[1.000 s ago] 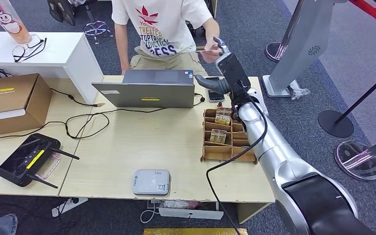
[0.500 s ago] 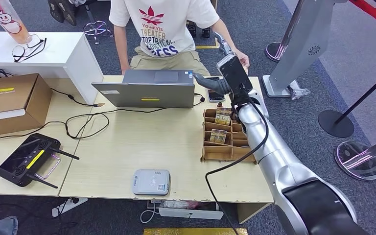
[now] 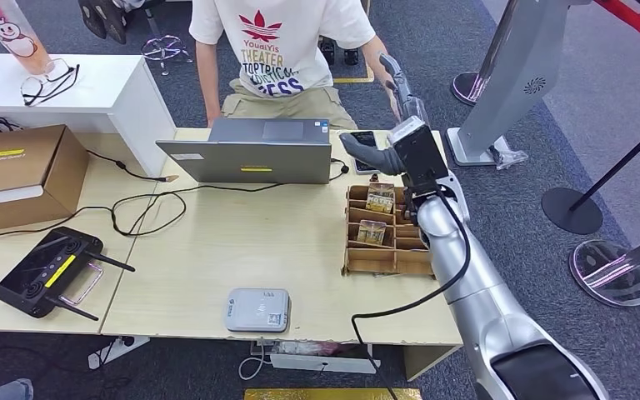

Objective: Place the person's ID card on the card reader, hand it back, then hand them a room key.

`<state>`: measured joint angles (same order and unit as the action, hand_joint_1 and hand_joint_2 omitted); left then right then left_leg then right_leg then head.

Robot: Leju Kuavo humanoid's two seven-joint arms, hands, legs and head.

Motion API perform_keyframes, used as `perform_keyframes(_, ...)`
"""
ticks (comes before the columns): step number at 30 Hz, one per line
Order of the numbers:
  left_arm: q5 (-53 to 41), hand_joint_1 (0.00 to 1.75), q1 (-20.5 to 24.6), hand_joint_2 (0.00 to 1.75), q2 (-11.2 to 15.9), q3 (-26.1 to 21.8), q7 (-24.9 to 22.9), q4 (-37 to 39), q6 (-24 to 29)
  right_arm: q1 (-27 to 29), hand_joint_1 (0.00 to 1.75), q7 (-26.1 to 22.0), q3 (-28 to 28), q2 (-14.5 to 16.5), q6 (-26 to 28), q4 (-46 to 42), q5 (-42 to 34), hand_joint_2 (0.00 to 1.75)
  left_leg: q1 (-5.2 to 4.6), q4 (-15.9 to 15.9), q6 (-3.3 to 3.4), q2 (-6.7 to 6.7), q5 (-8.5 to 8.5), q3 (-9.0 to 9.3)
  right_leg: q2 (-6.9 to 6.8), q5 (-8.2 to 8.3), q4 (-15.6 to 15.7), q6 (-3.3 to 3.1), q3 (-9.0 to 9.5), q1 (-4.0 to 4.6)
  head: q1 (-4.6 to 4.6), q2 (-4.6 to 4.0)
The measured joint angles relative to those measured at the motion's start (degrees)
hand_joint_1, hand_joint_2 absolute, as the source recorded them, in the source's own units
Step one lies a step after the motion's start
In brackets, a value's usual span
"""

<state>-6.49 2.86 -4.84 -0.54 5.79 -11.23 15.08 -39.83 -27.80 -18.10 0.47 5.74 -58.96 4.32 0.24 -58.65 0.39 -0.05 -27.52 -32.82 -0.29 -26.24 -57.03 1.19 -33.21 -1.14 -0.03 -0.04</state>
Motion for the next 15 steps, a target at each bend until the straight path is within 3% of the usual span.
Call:
perform_keyframes(7,0.3,0.0,-0.3,0.0,-0.2,-0.1,0.0,0.0,-0.1,9.5,0.0,-0.1,1.3,-3.5,3.4,-12.0,4.7,1.75,-0.01,0.0,-0.01,0.0,-0.03,-0.04,0.01,-0.01,0.0,0.0,-0.02,0.0,-0.01,0.0)
perform_keyframes(15,0.7,0.0,-0.4,0.0,-0.5,-0.4,-0.2,0.0,0.1,18.9,0.0,0.5,2.6,-7.6,10.8,-20.4,16.6,1.75,0.0,0.0,-0.01,-0.01,-0.02,-0.04,-0.01,-0.01,0.0,0.0,-0.02,0.01,-0.01,0.0)
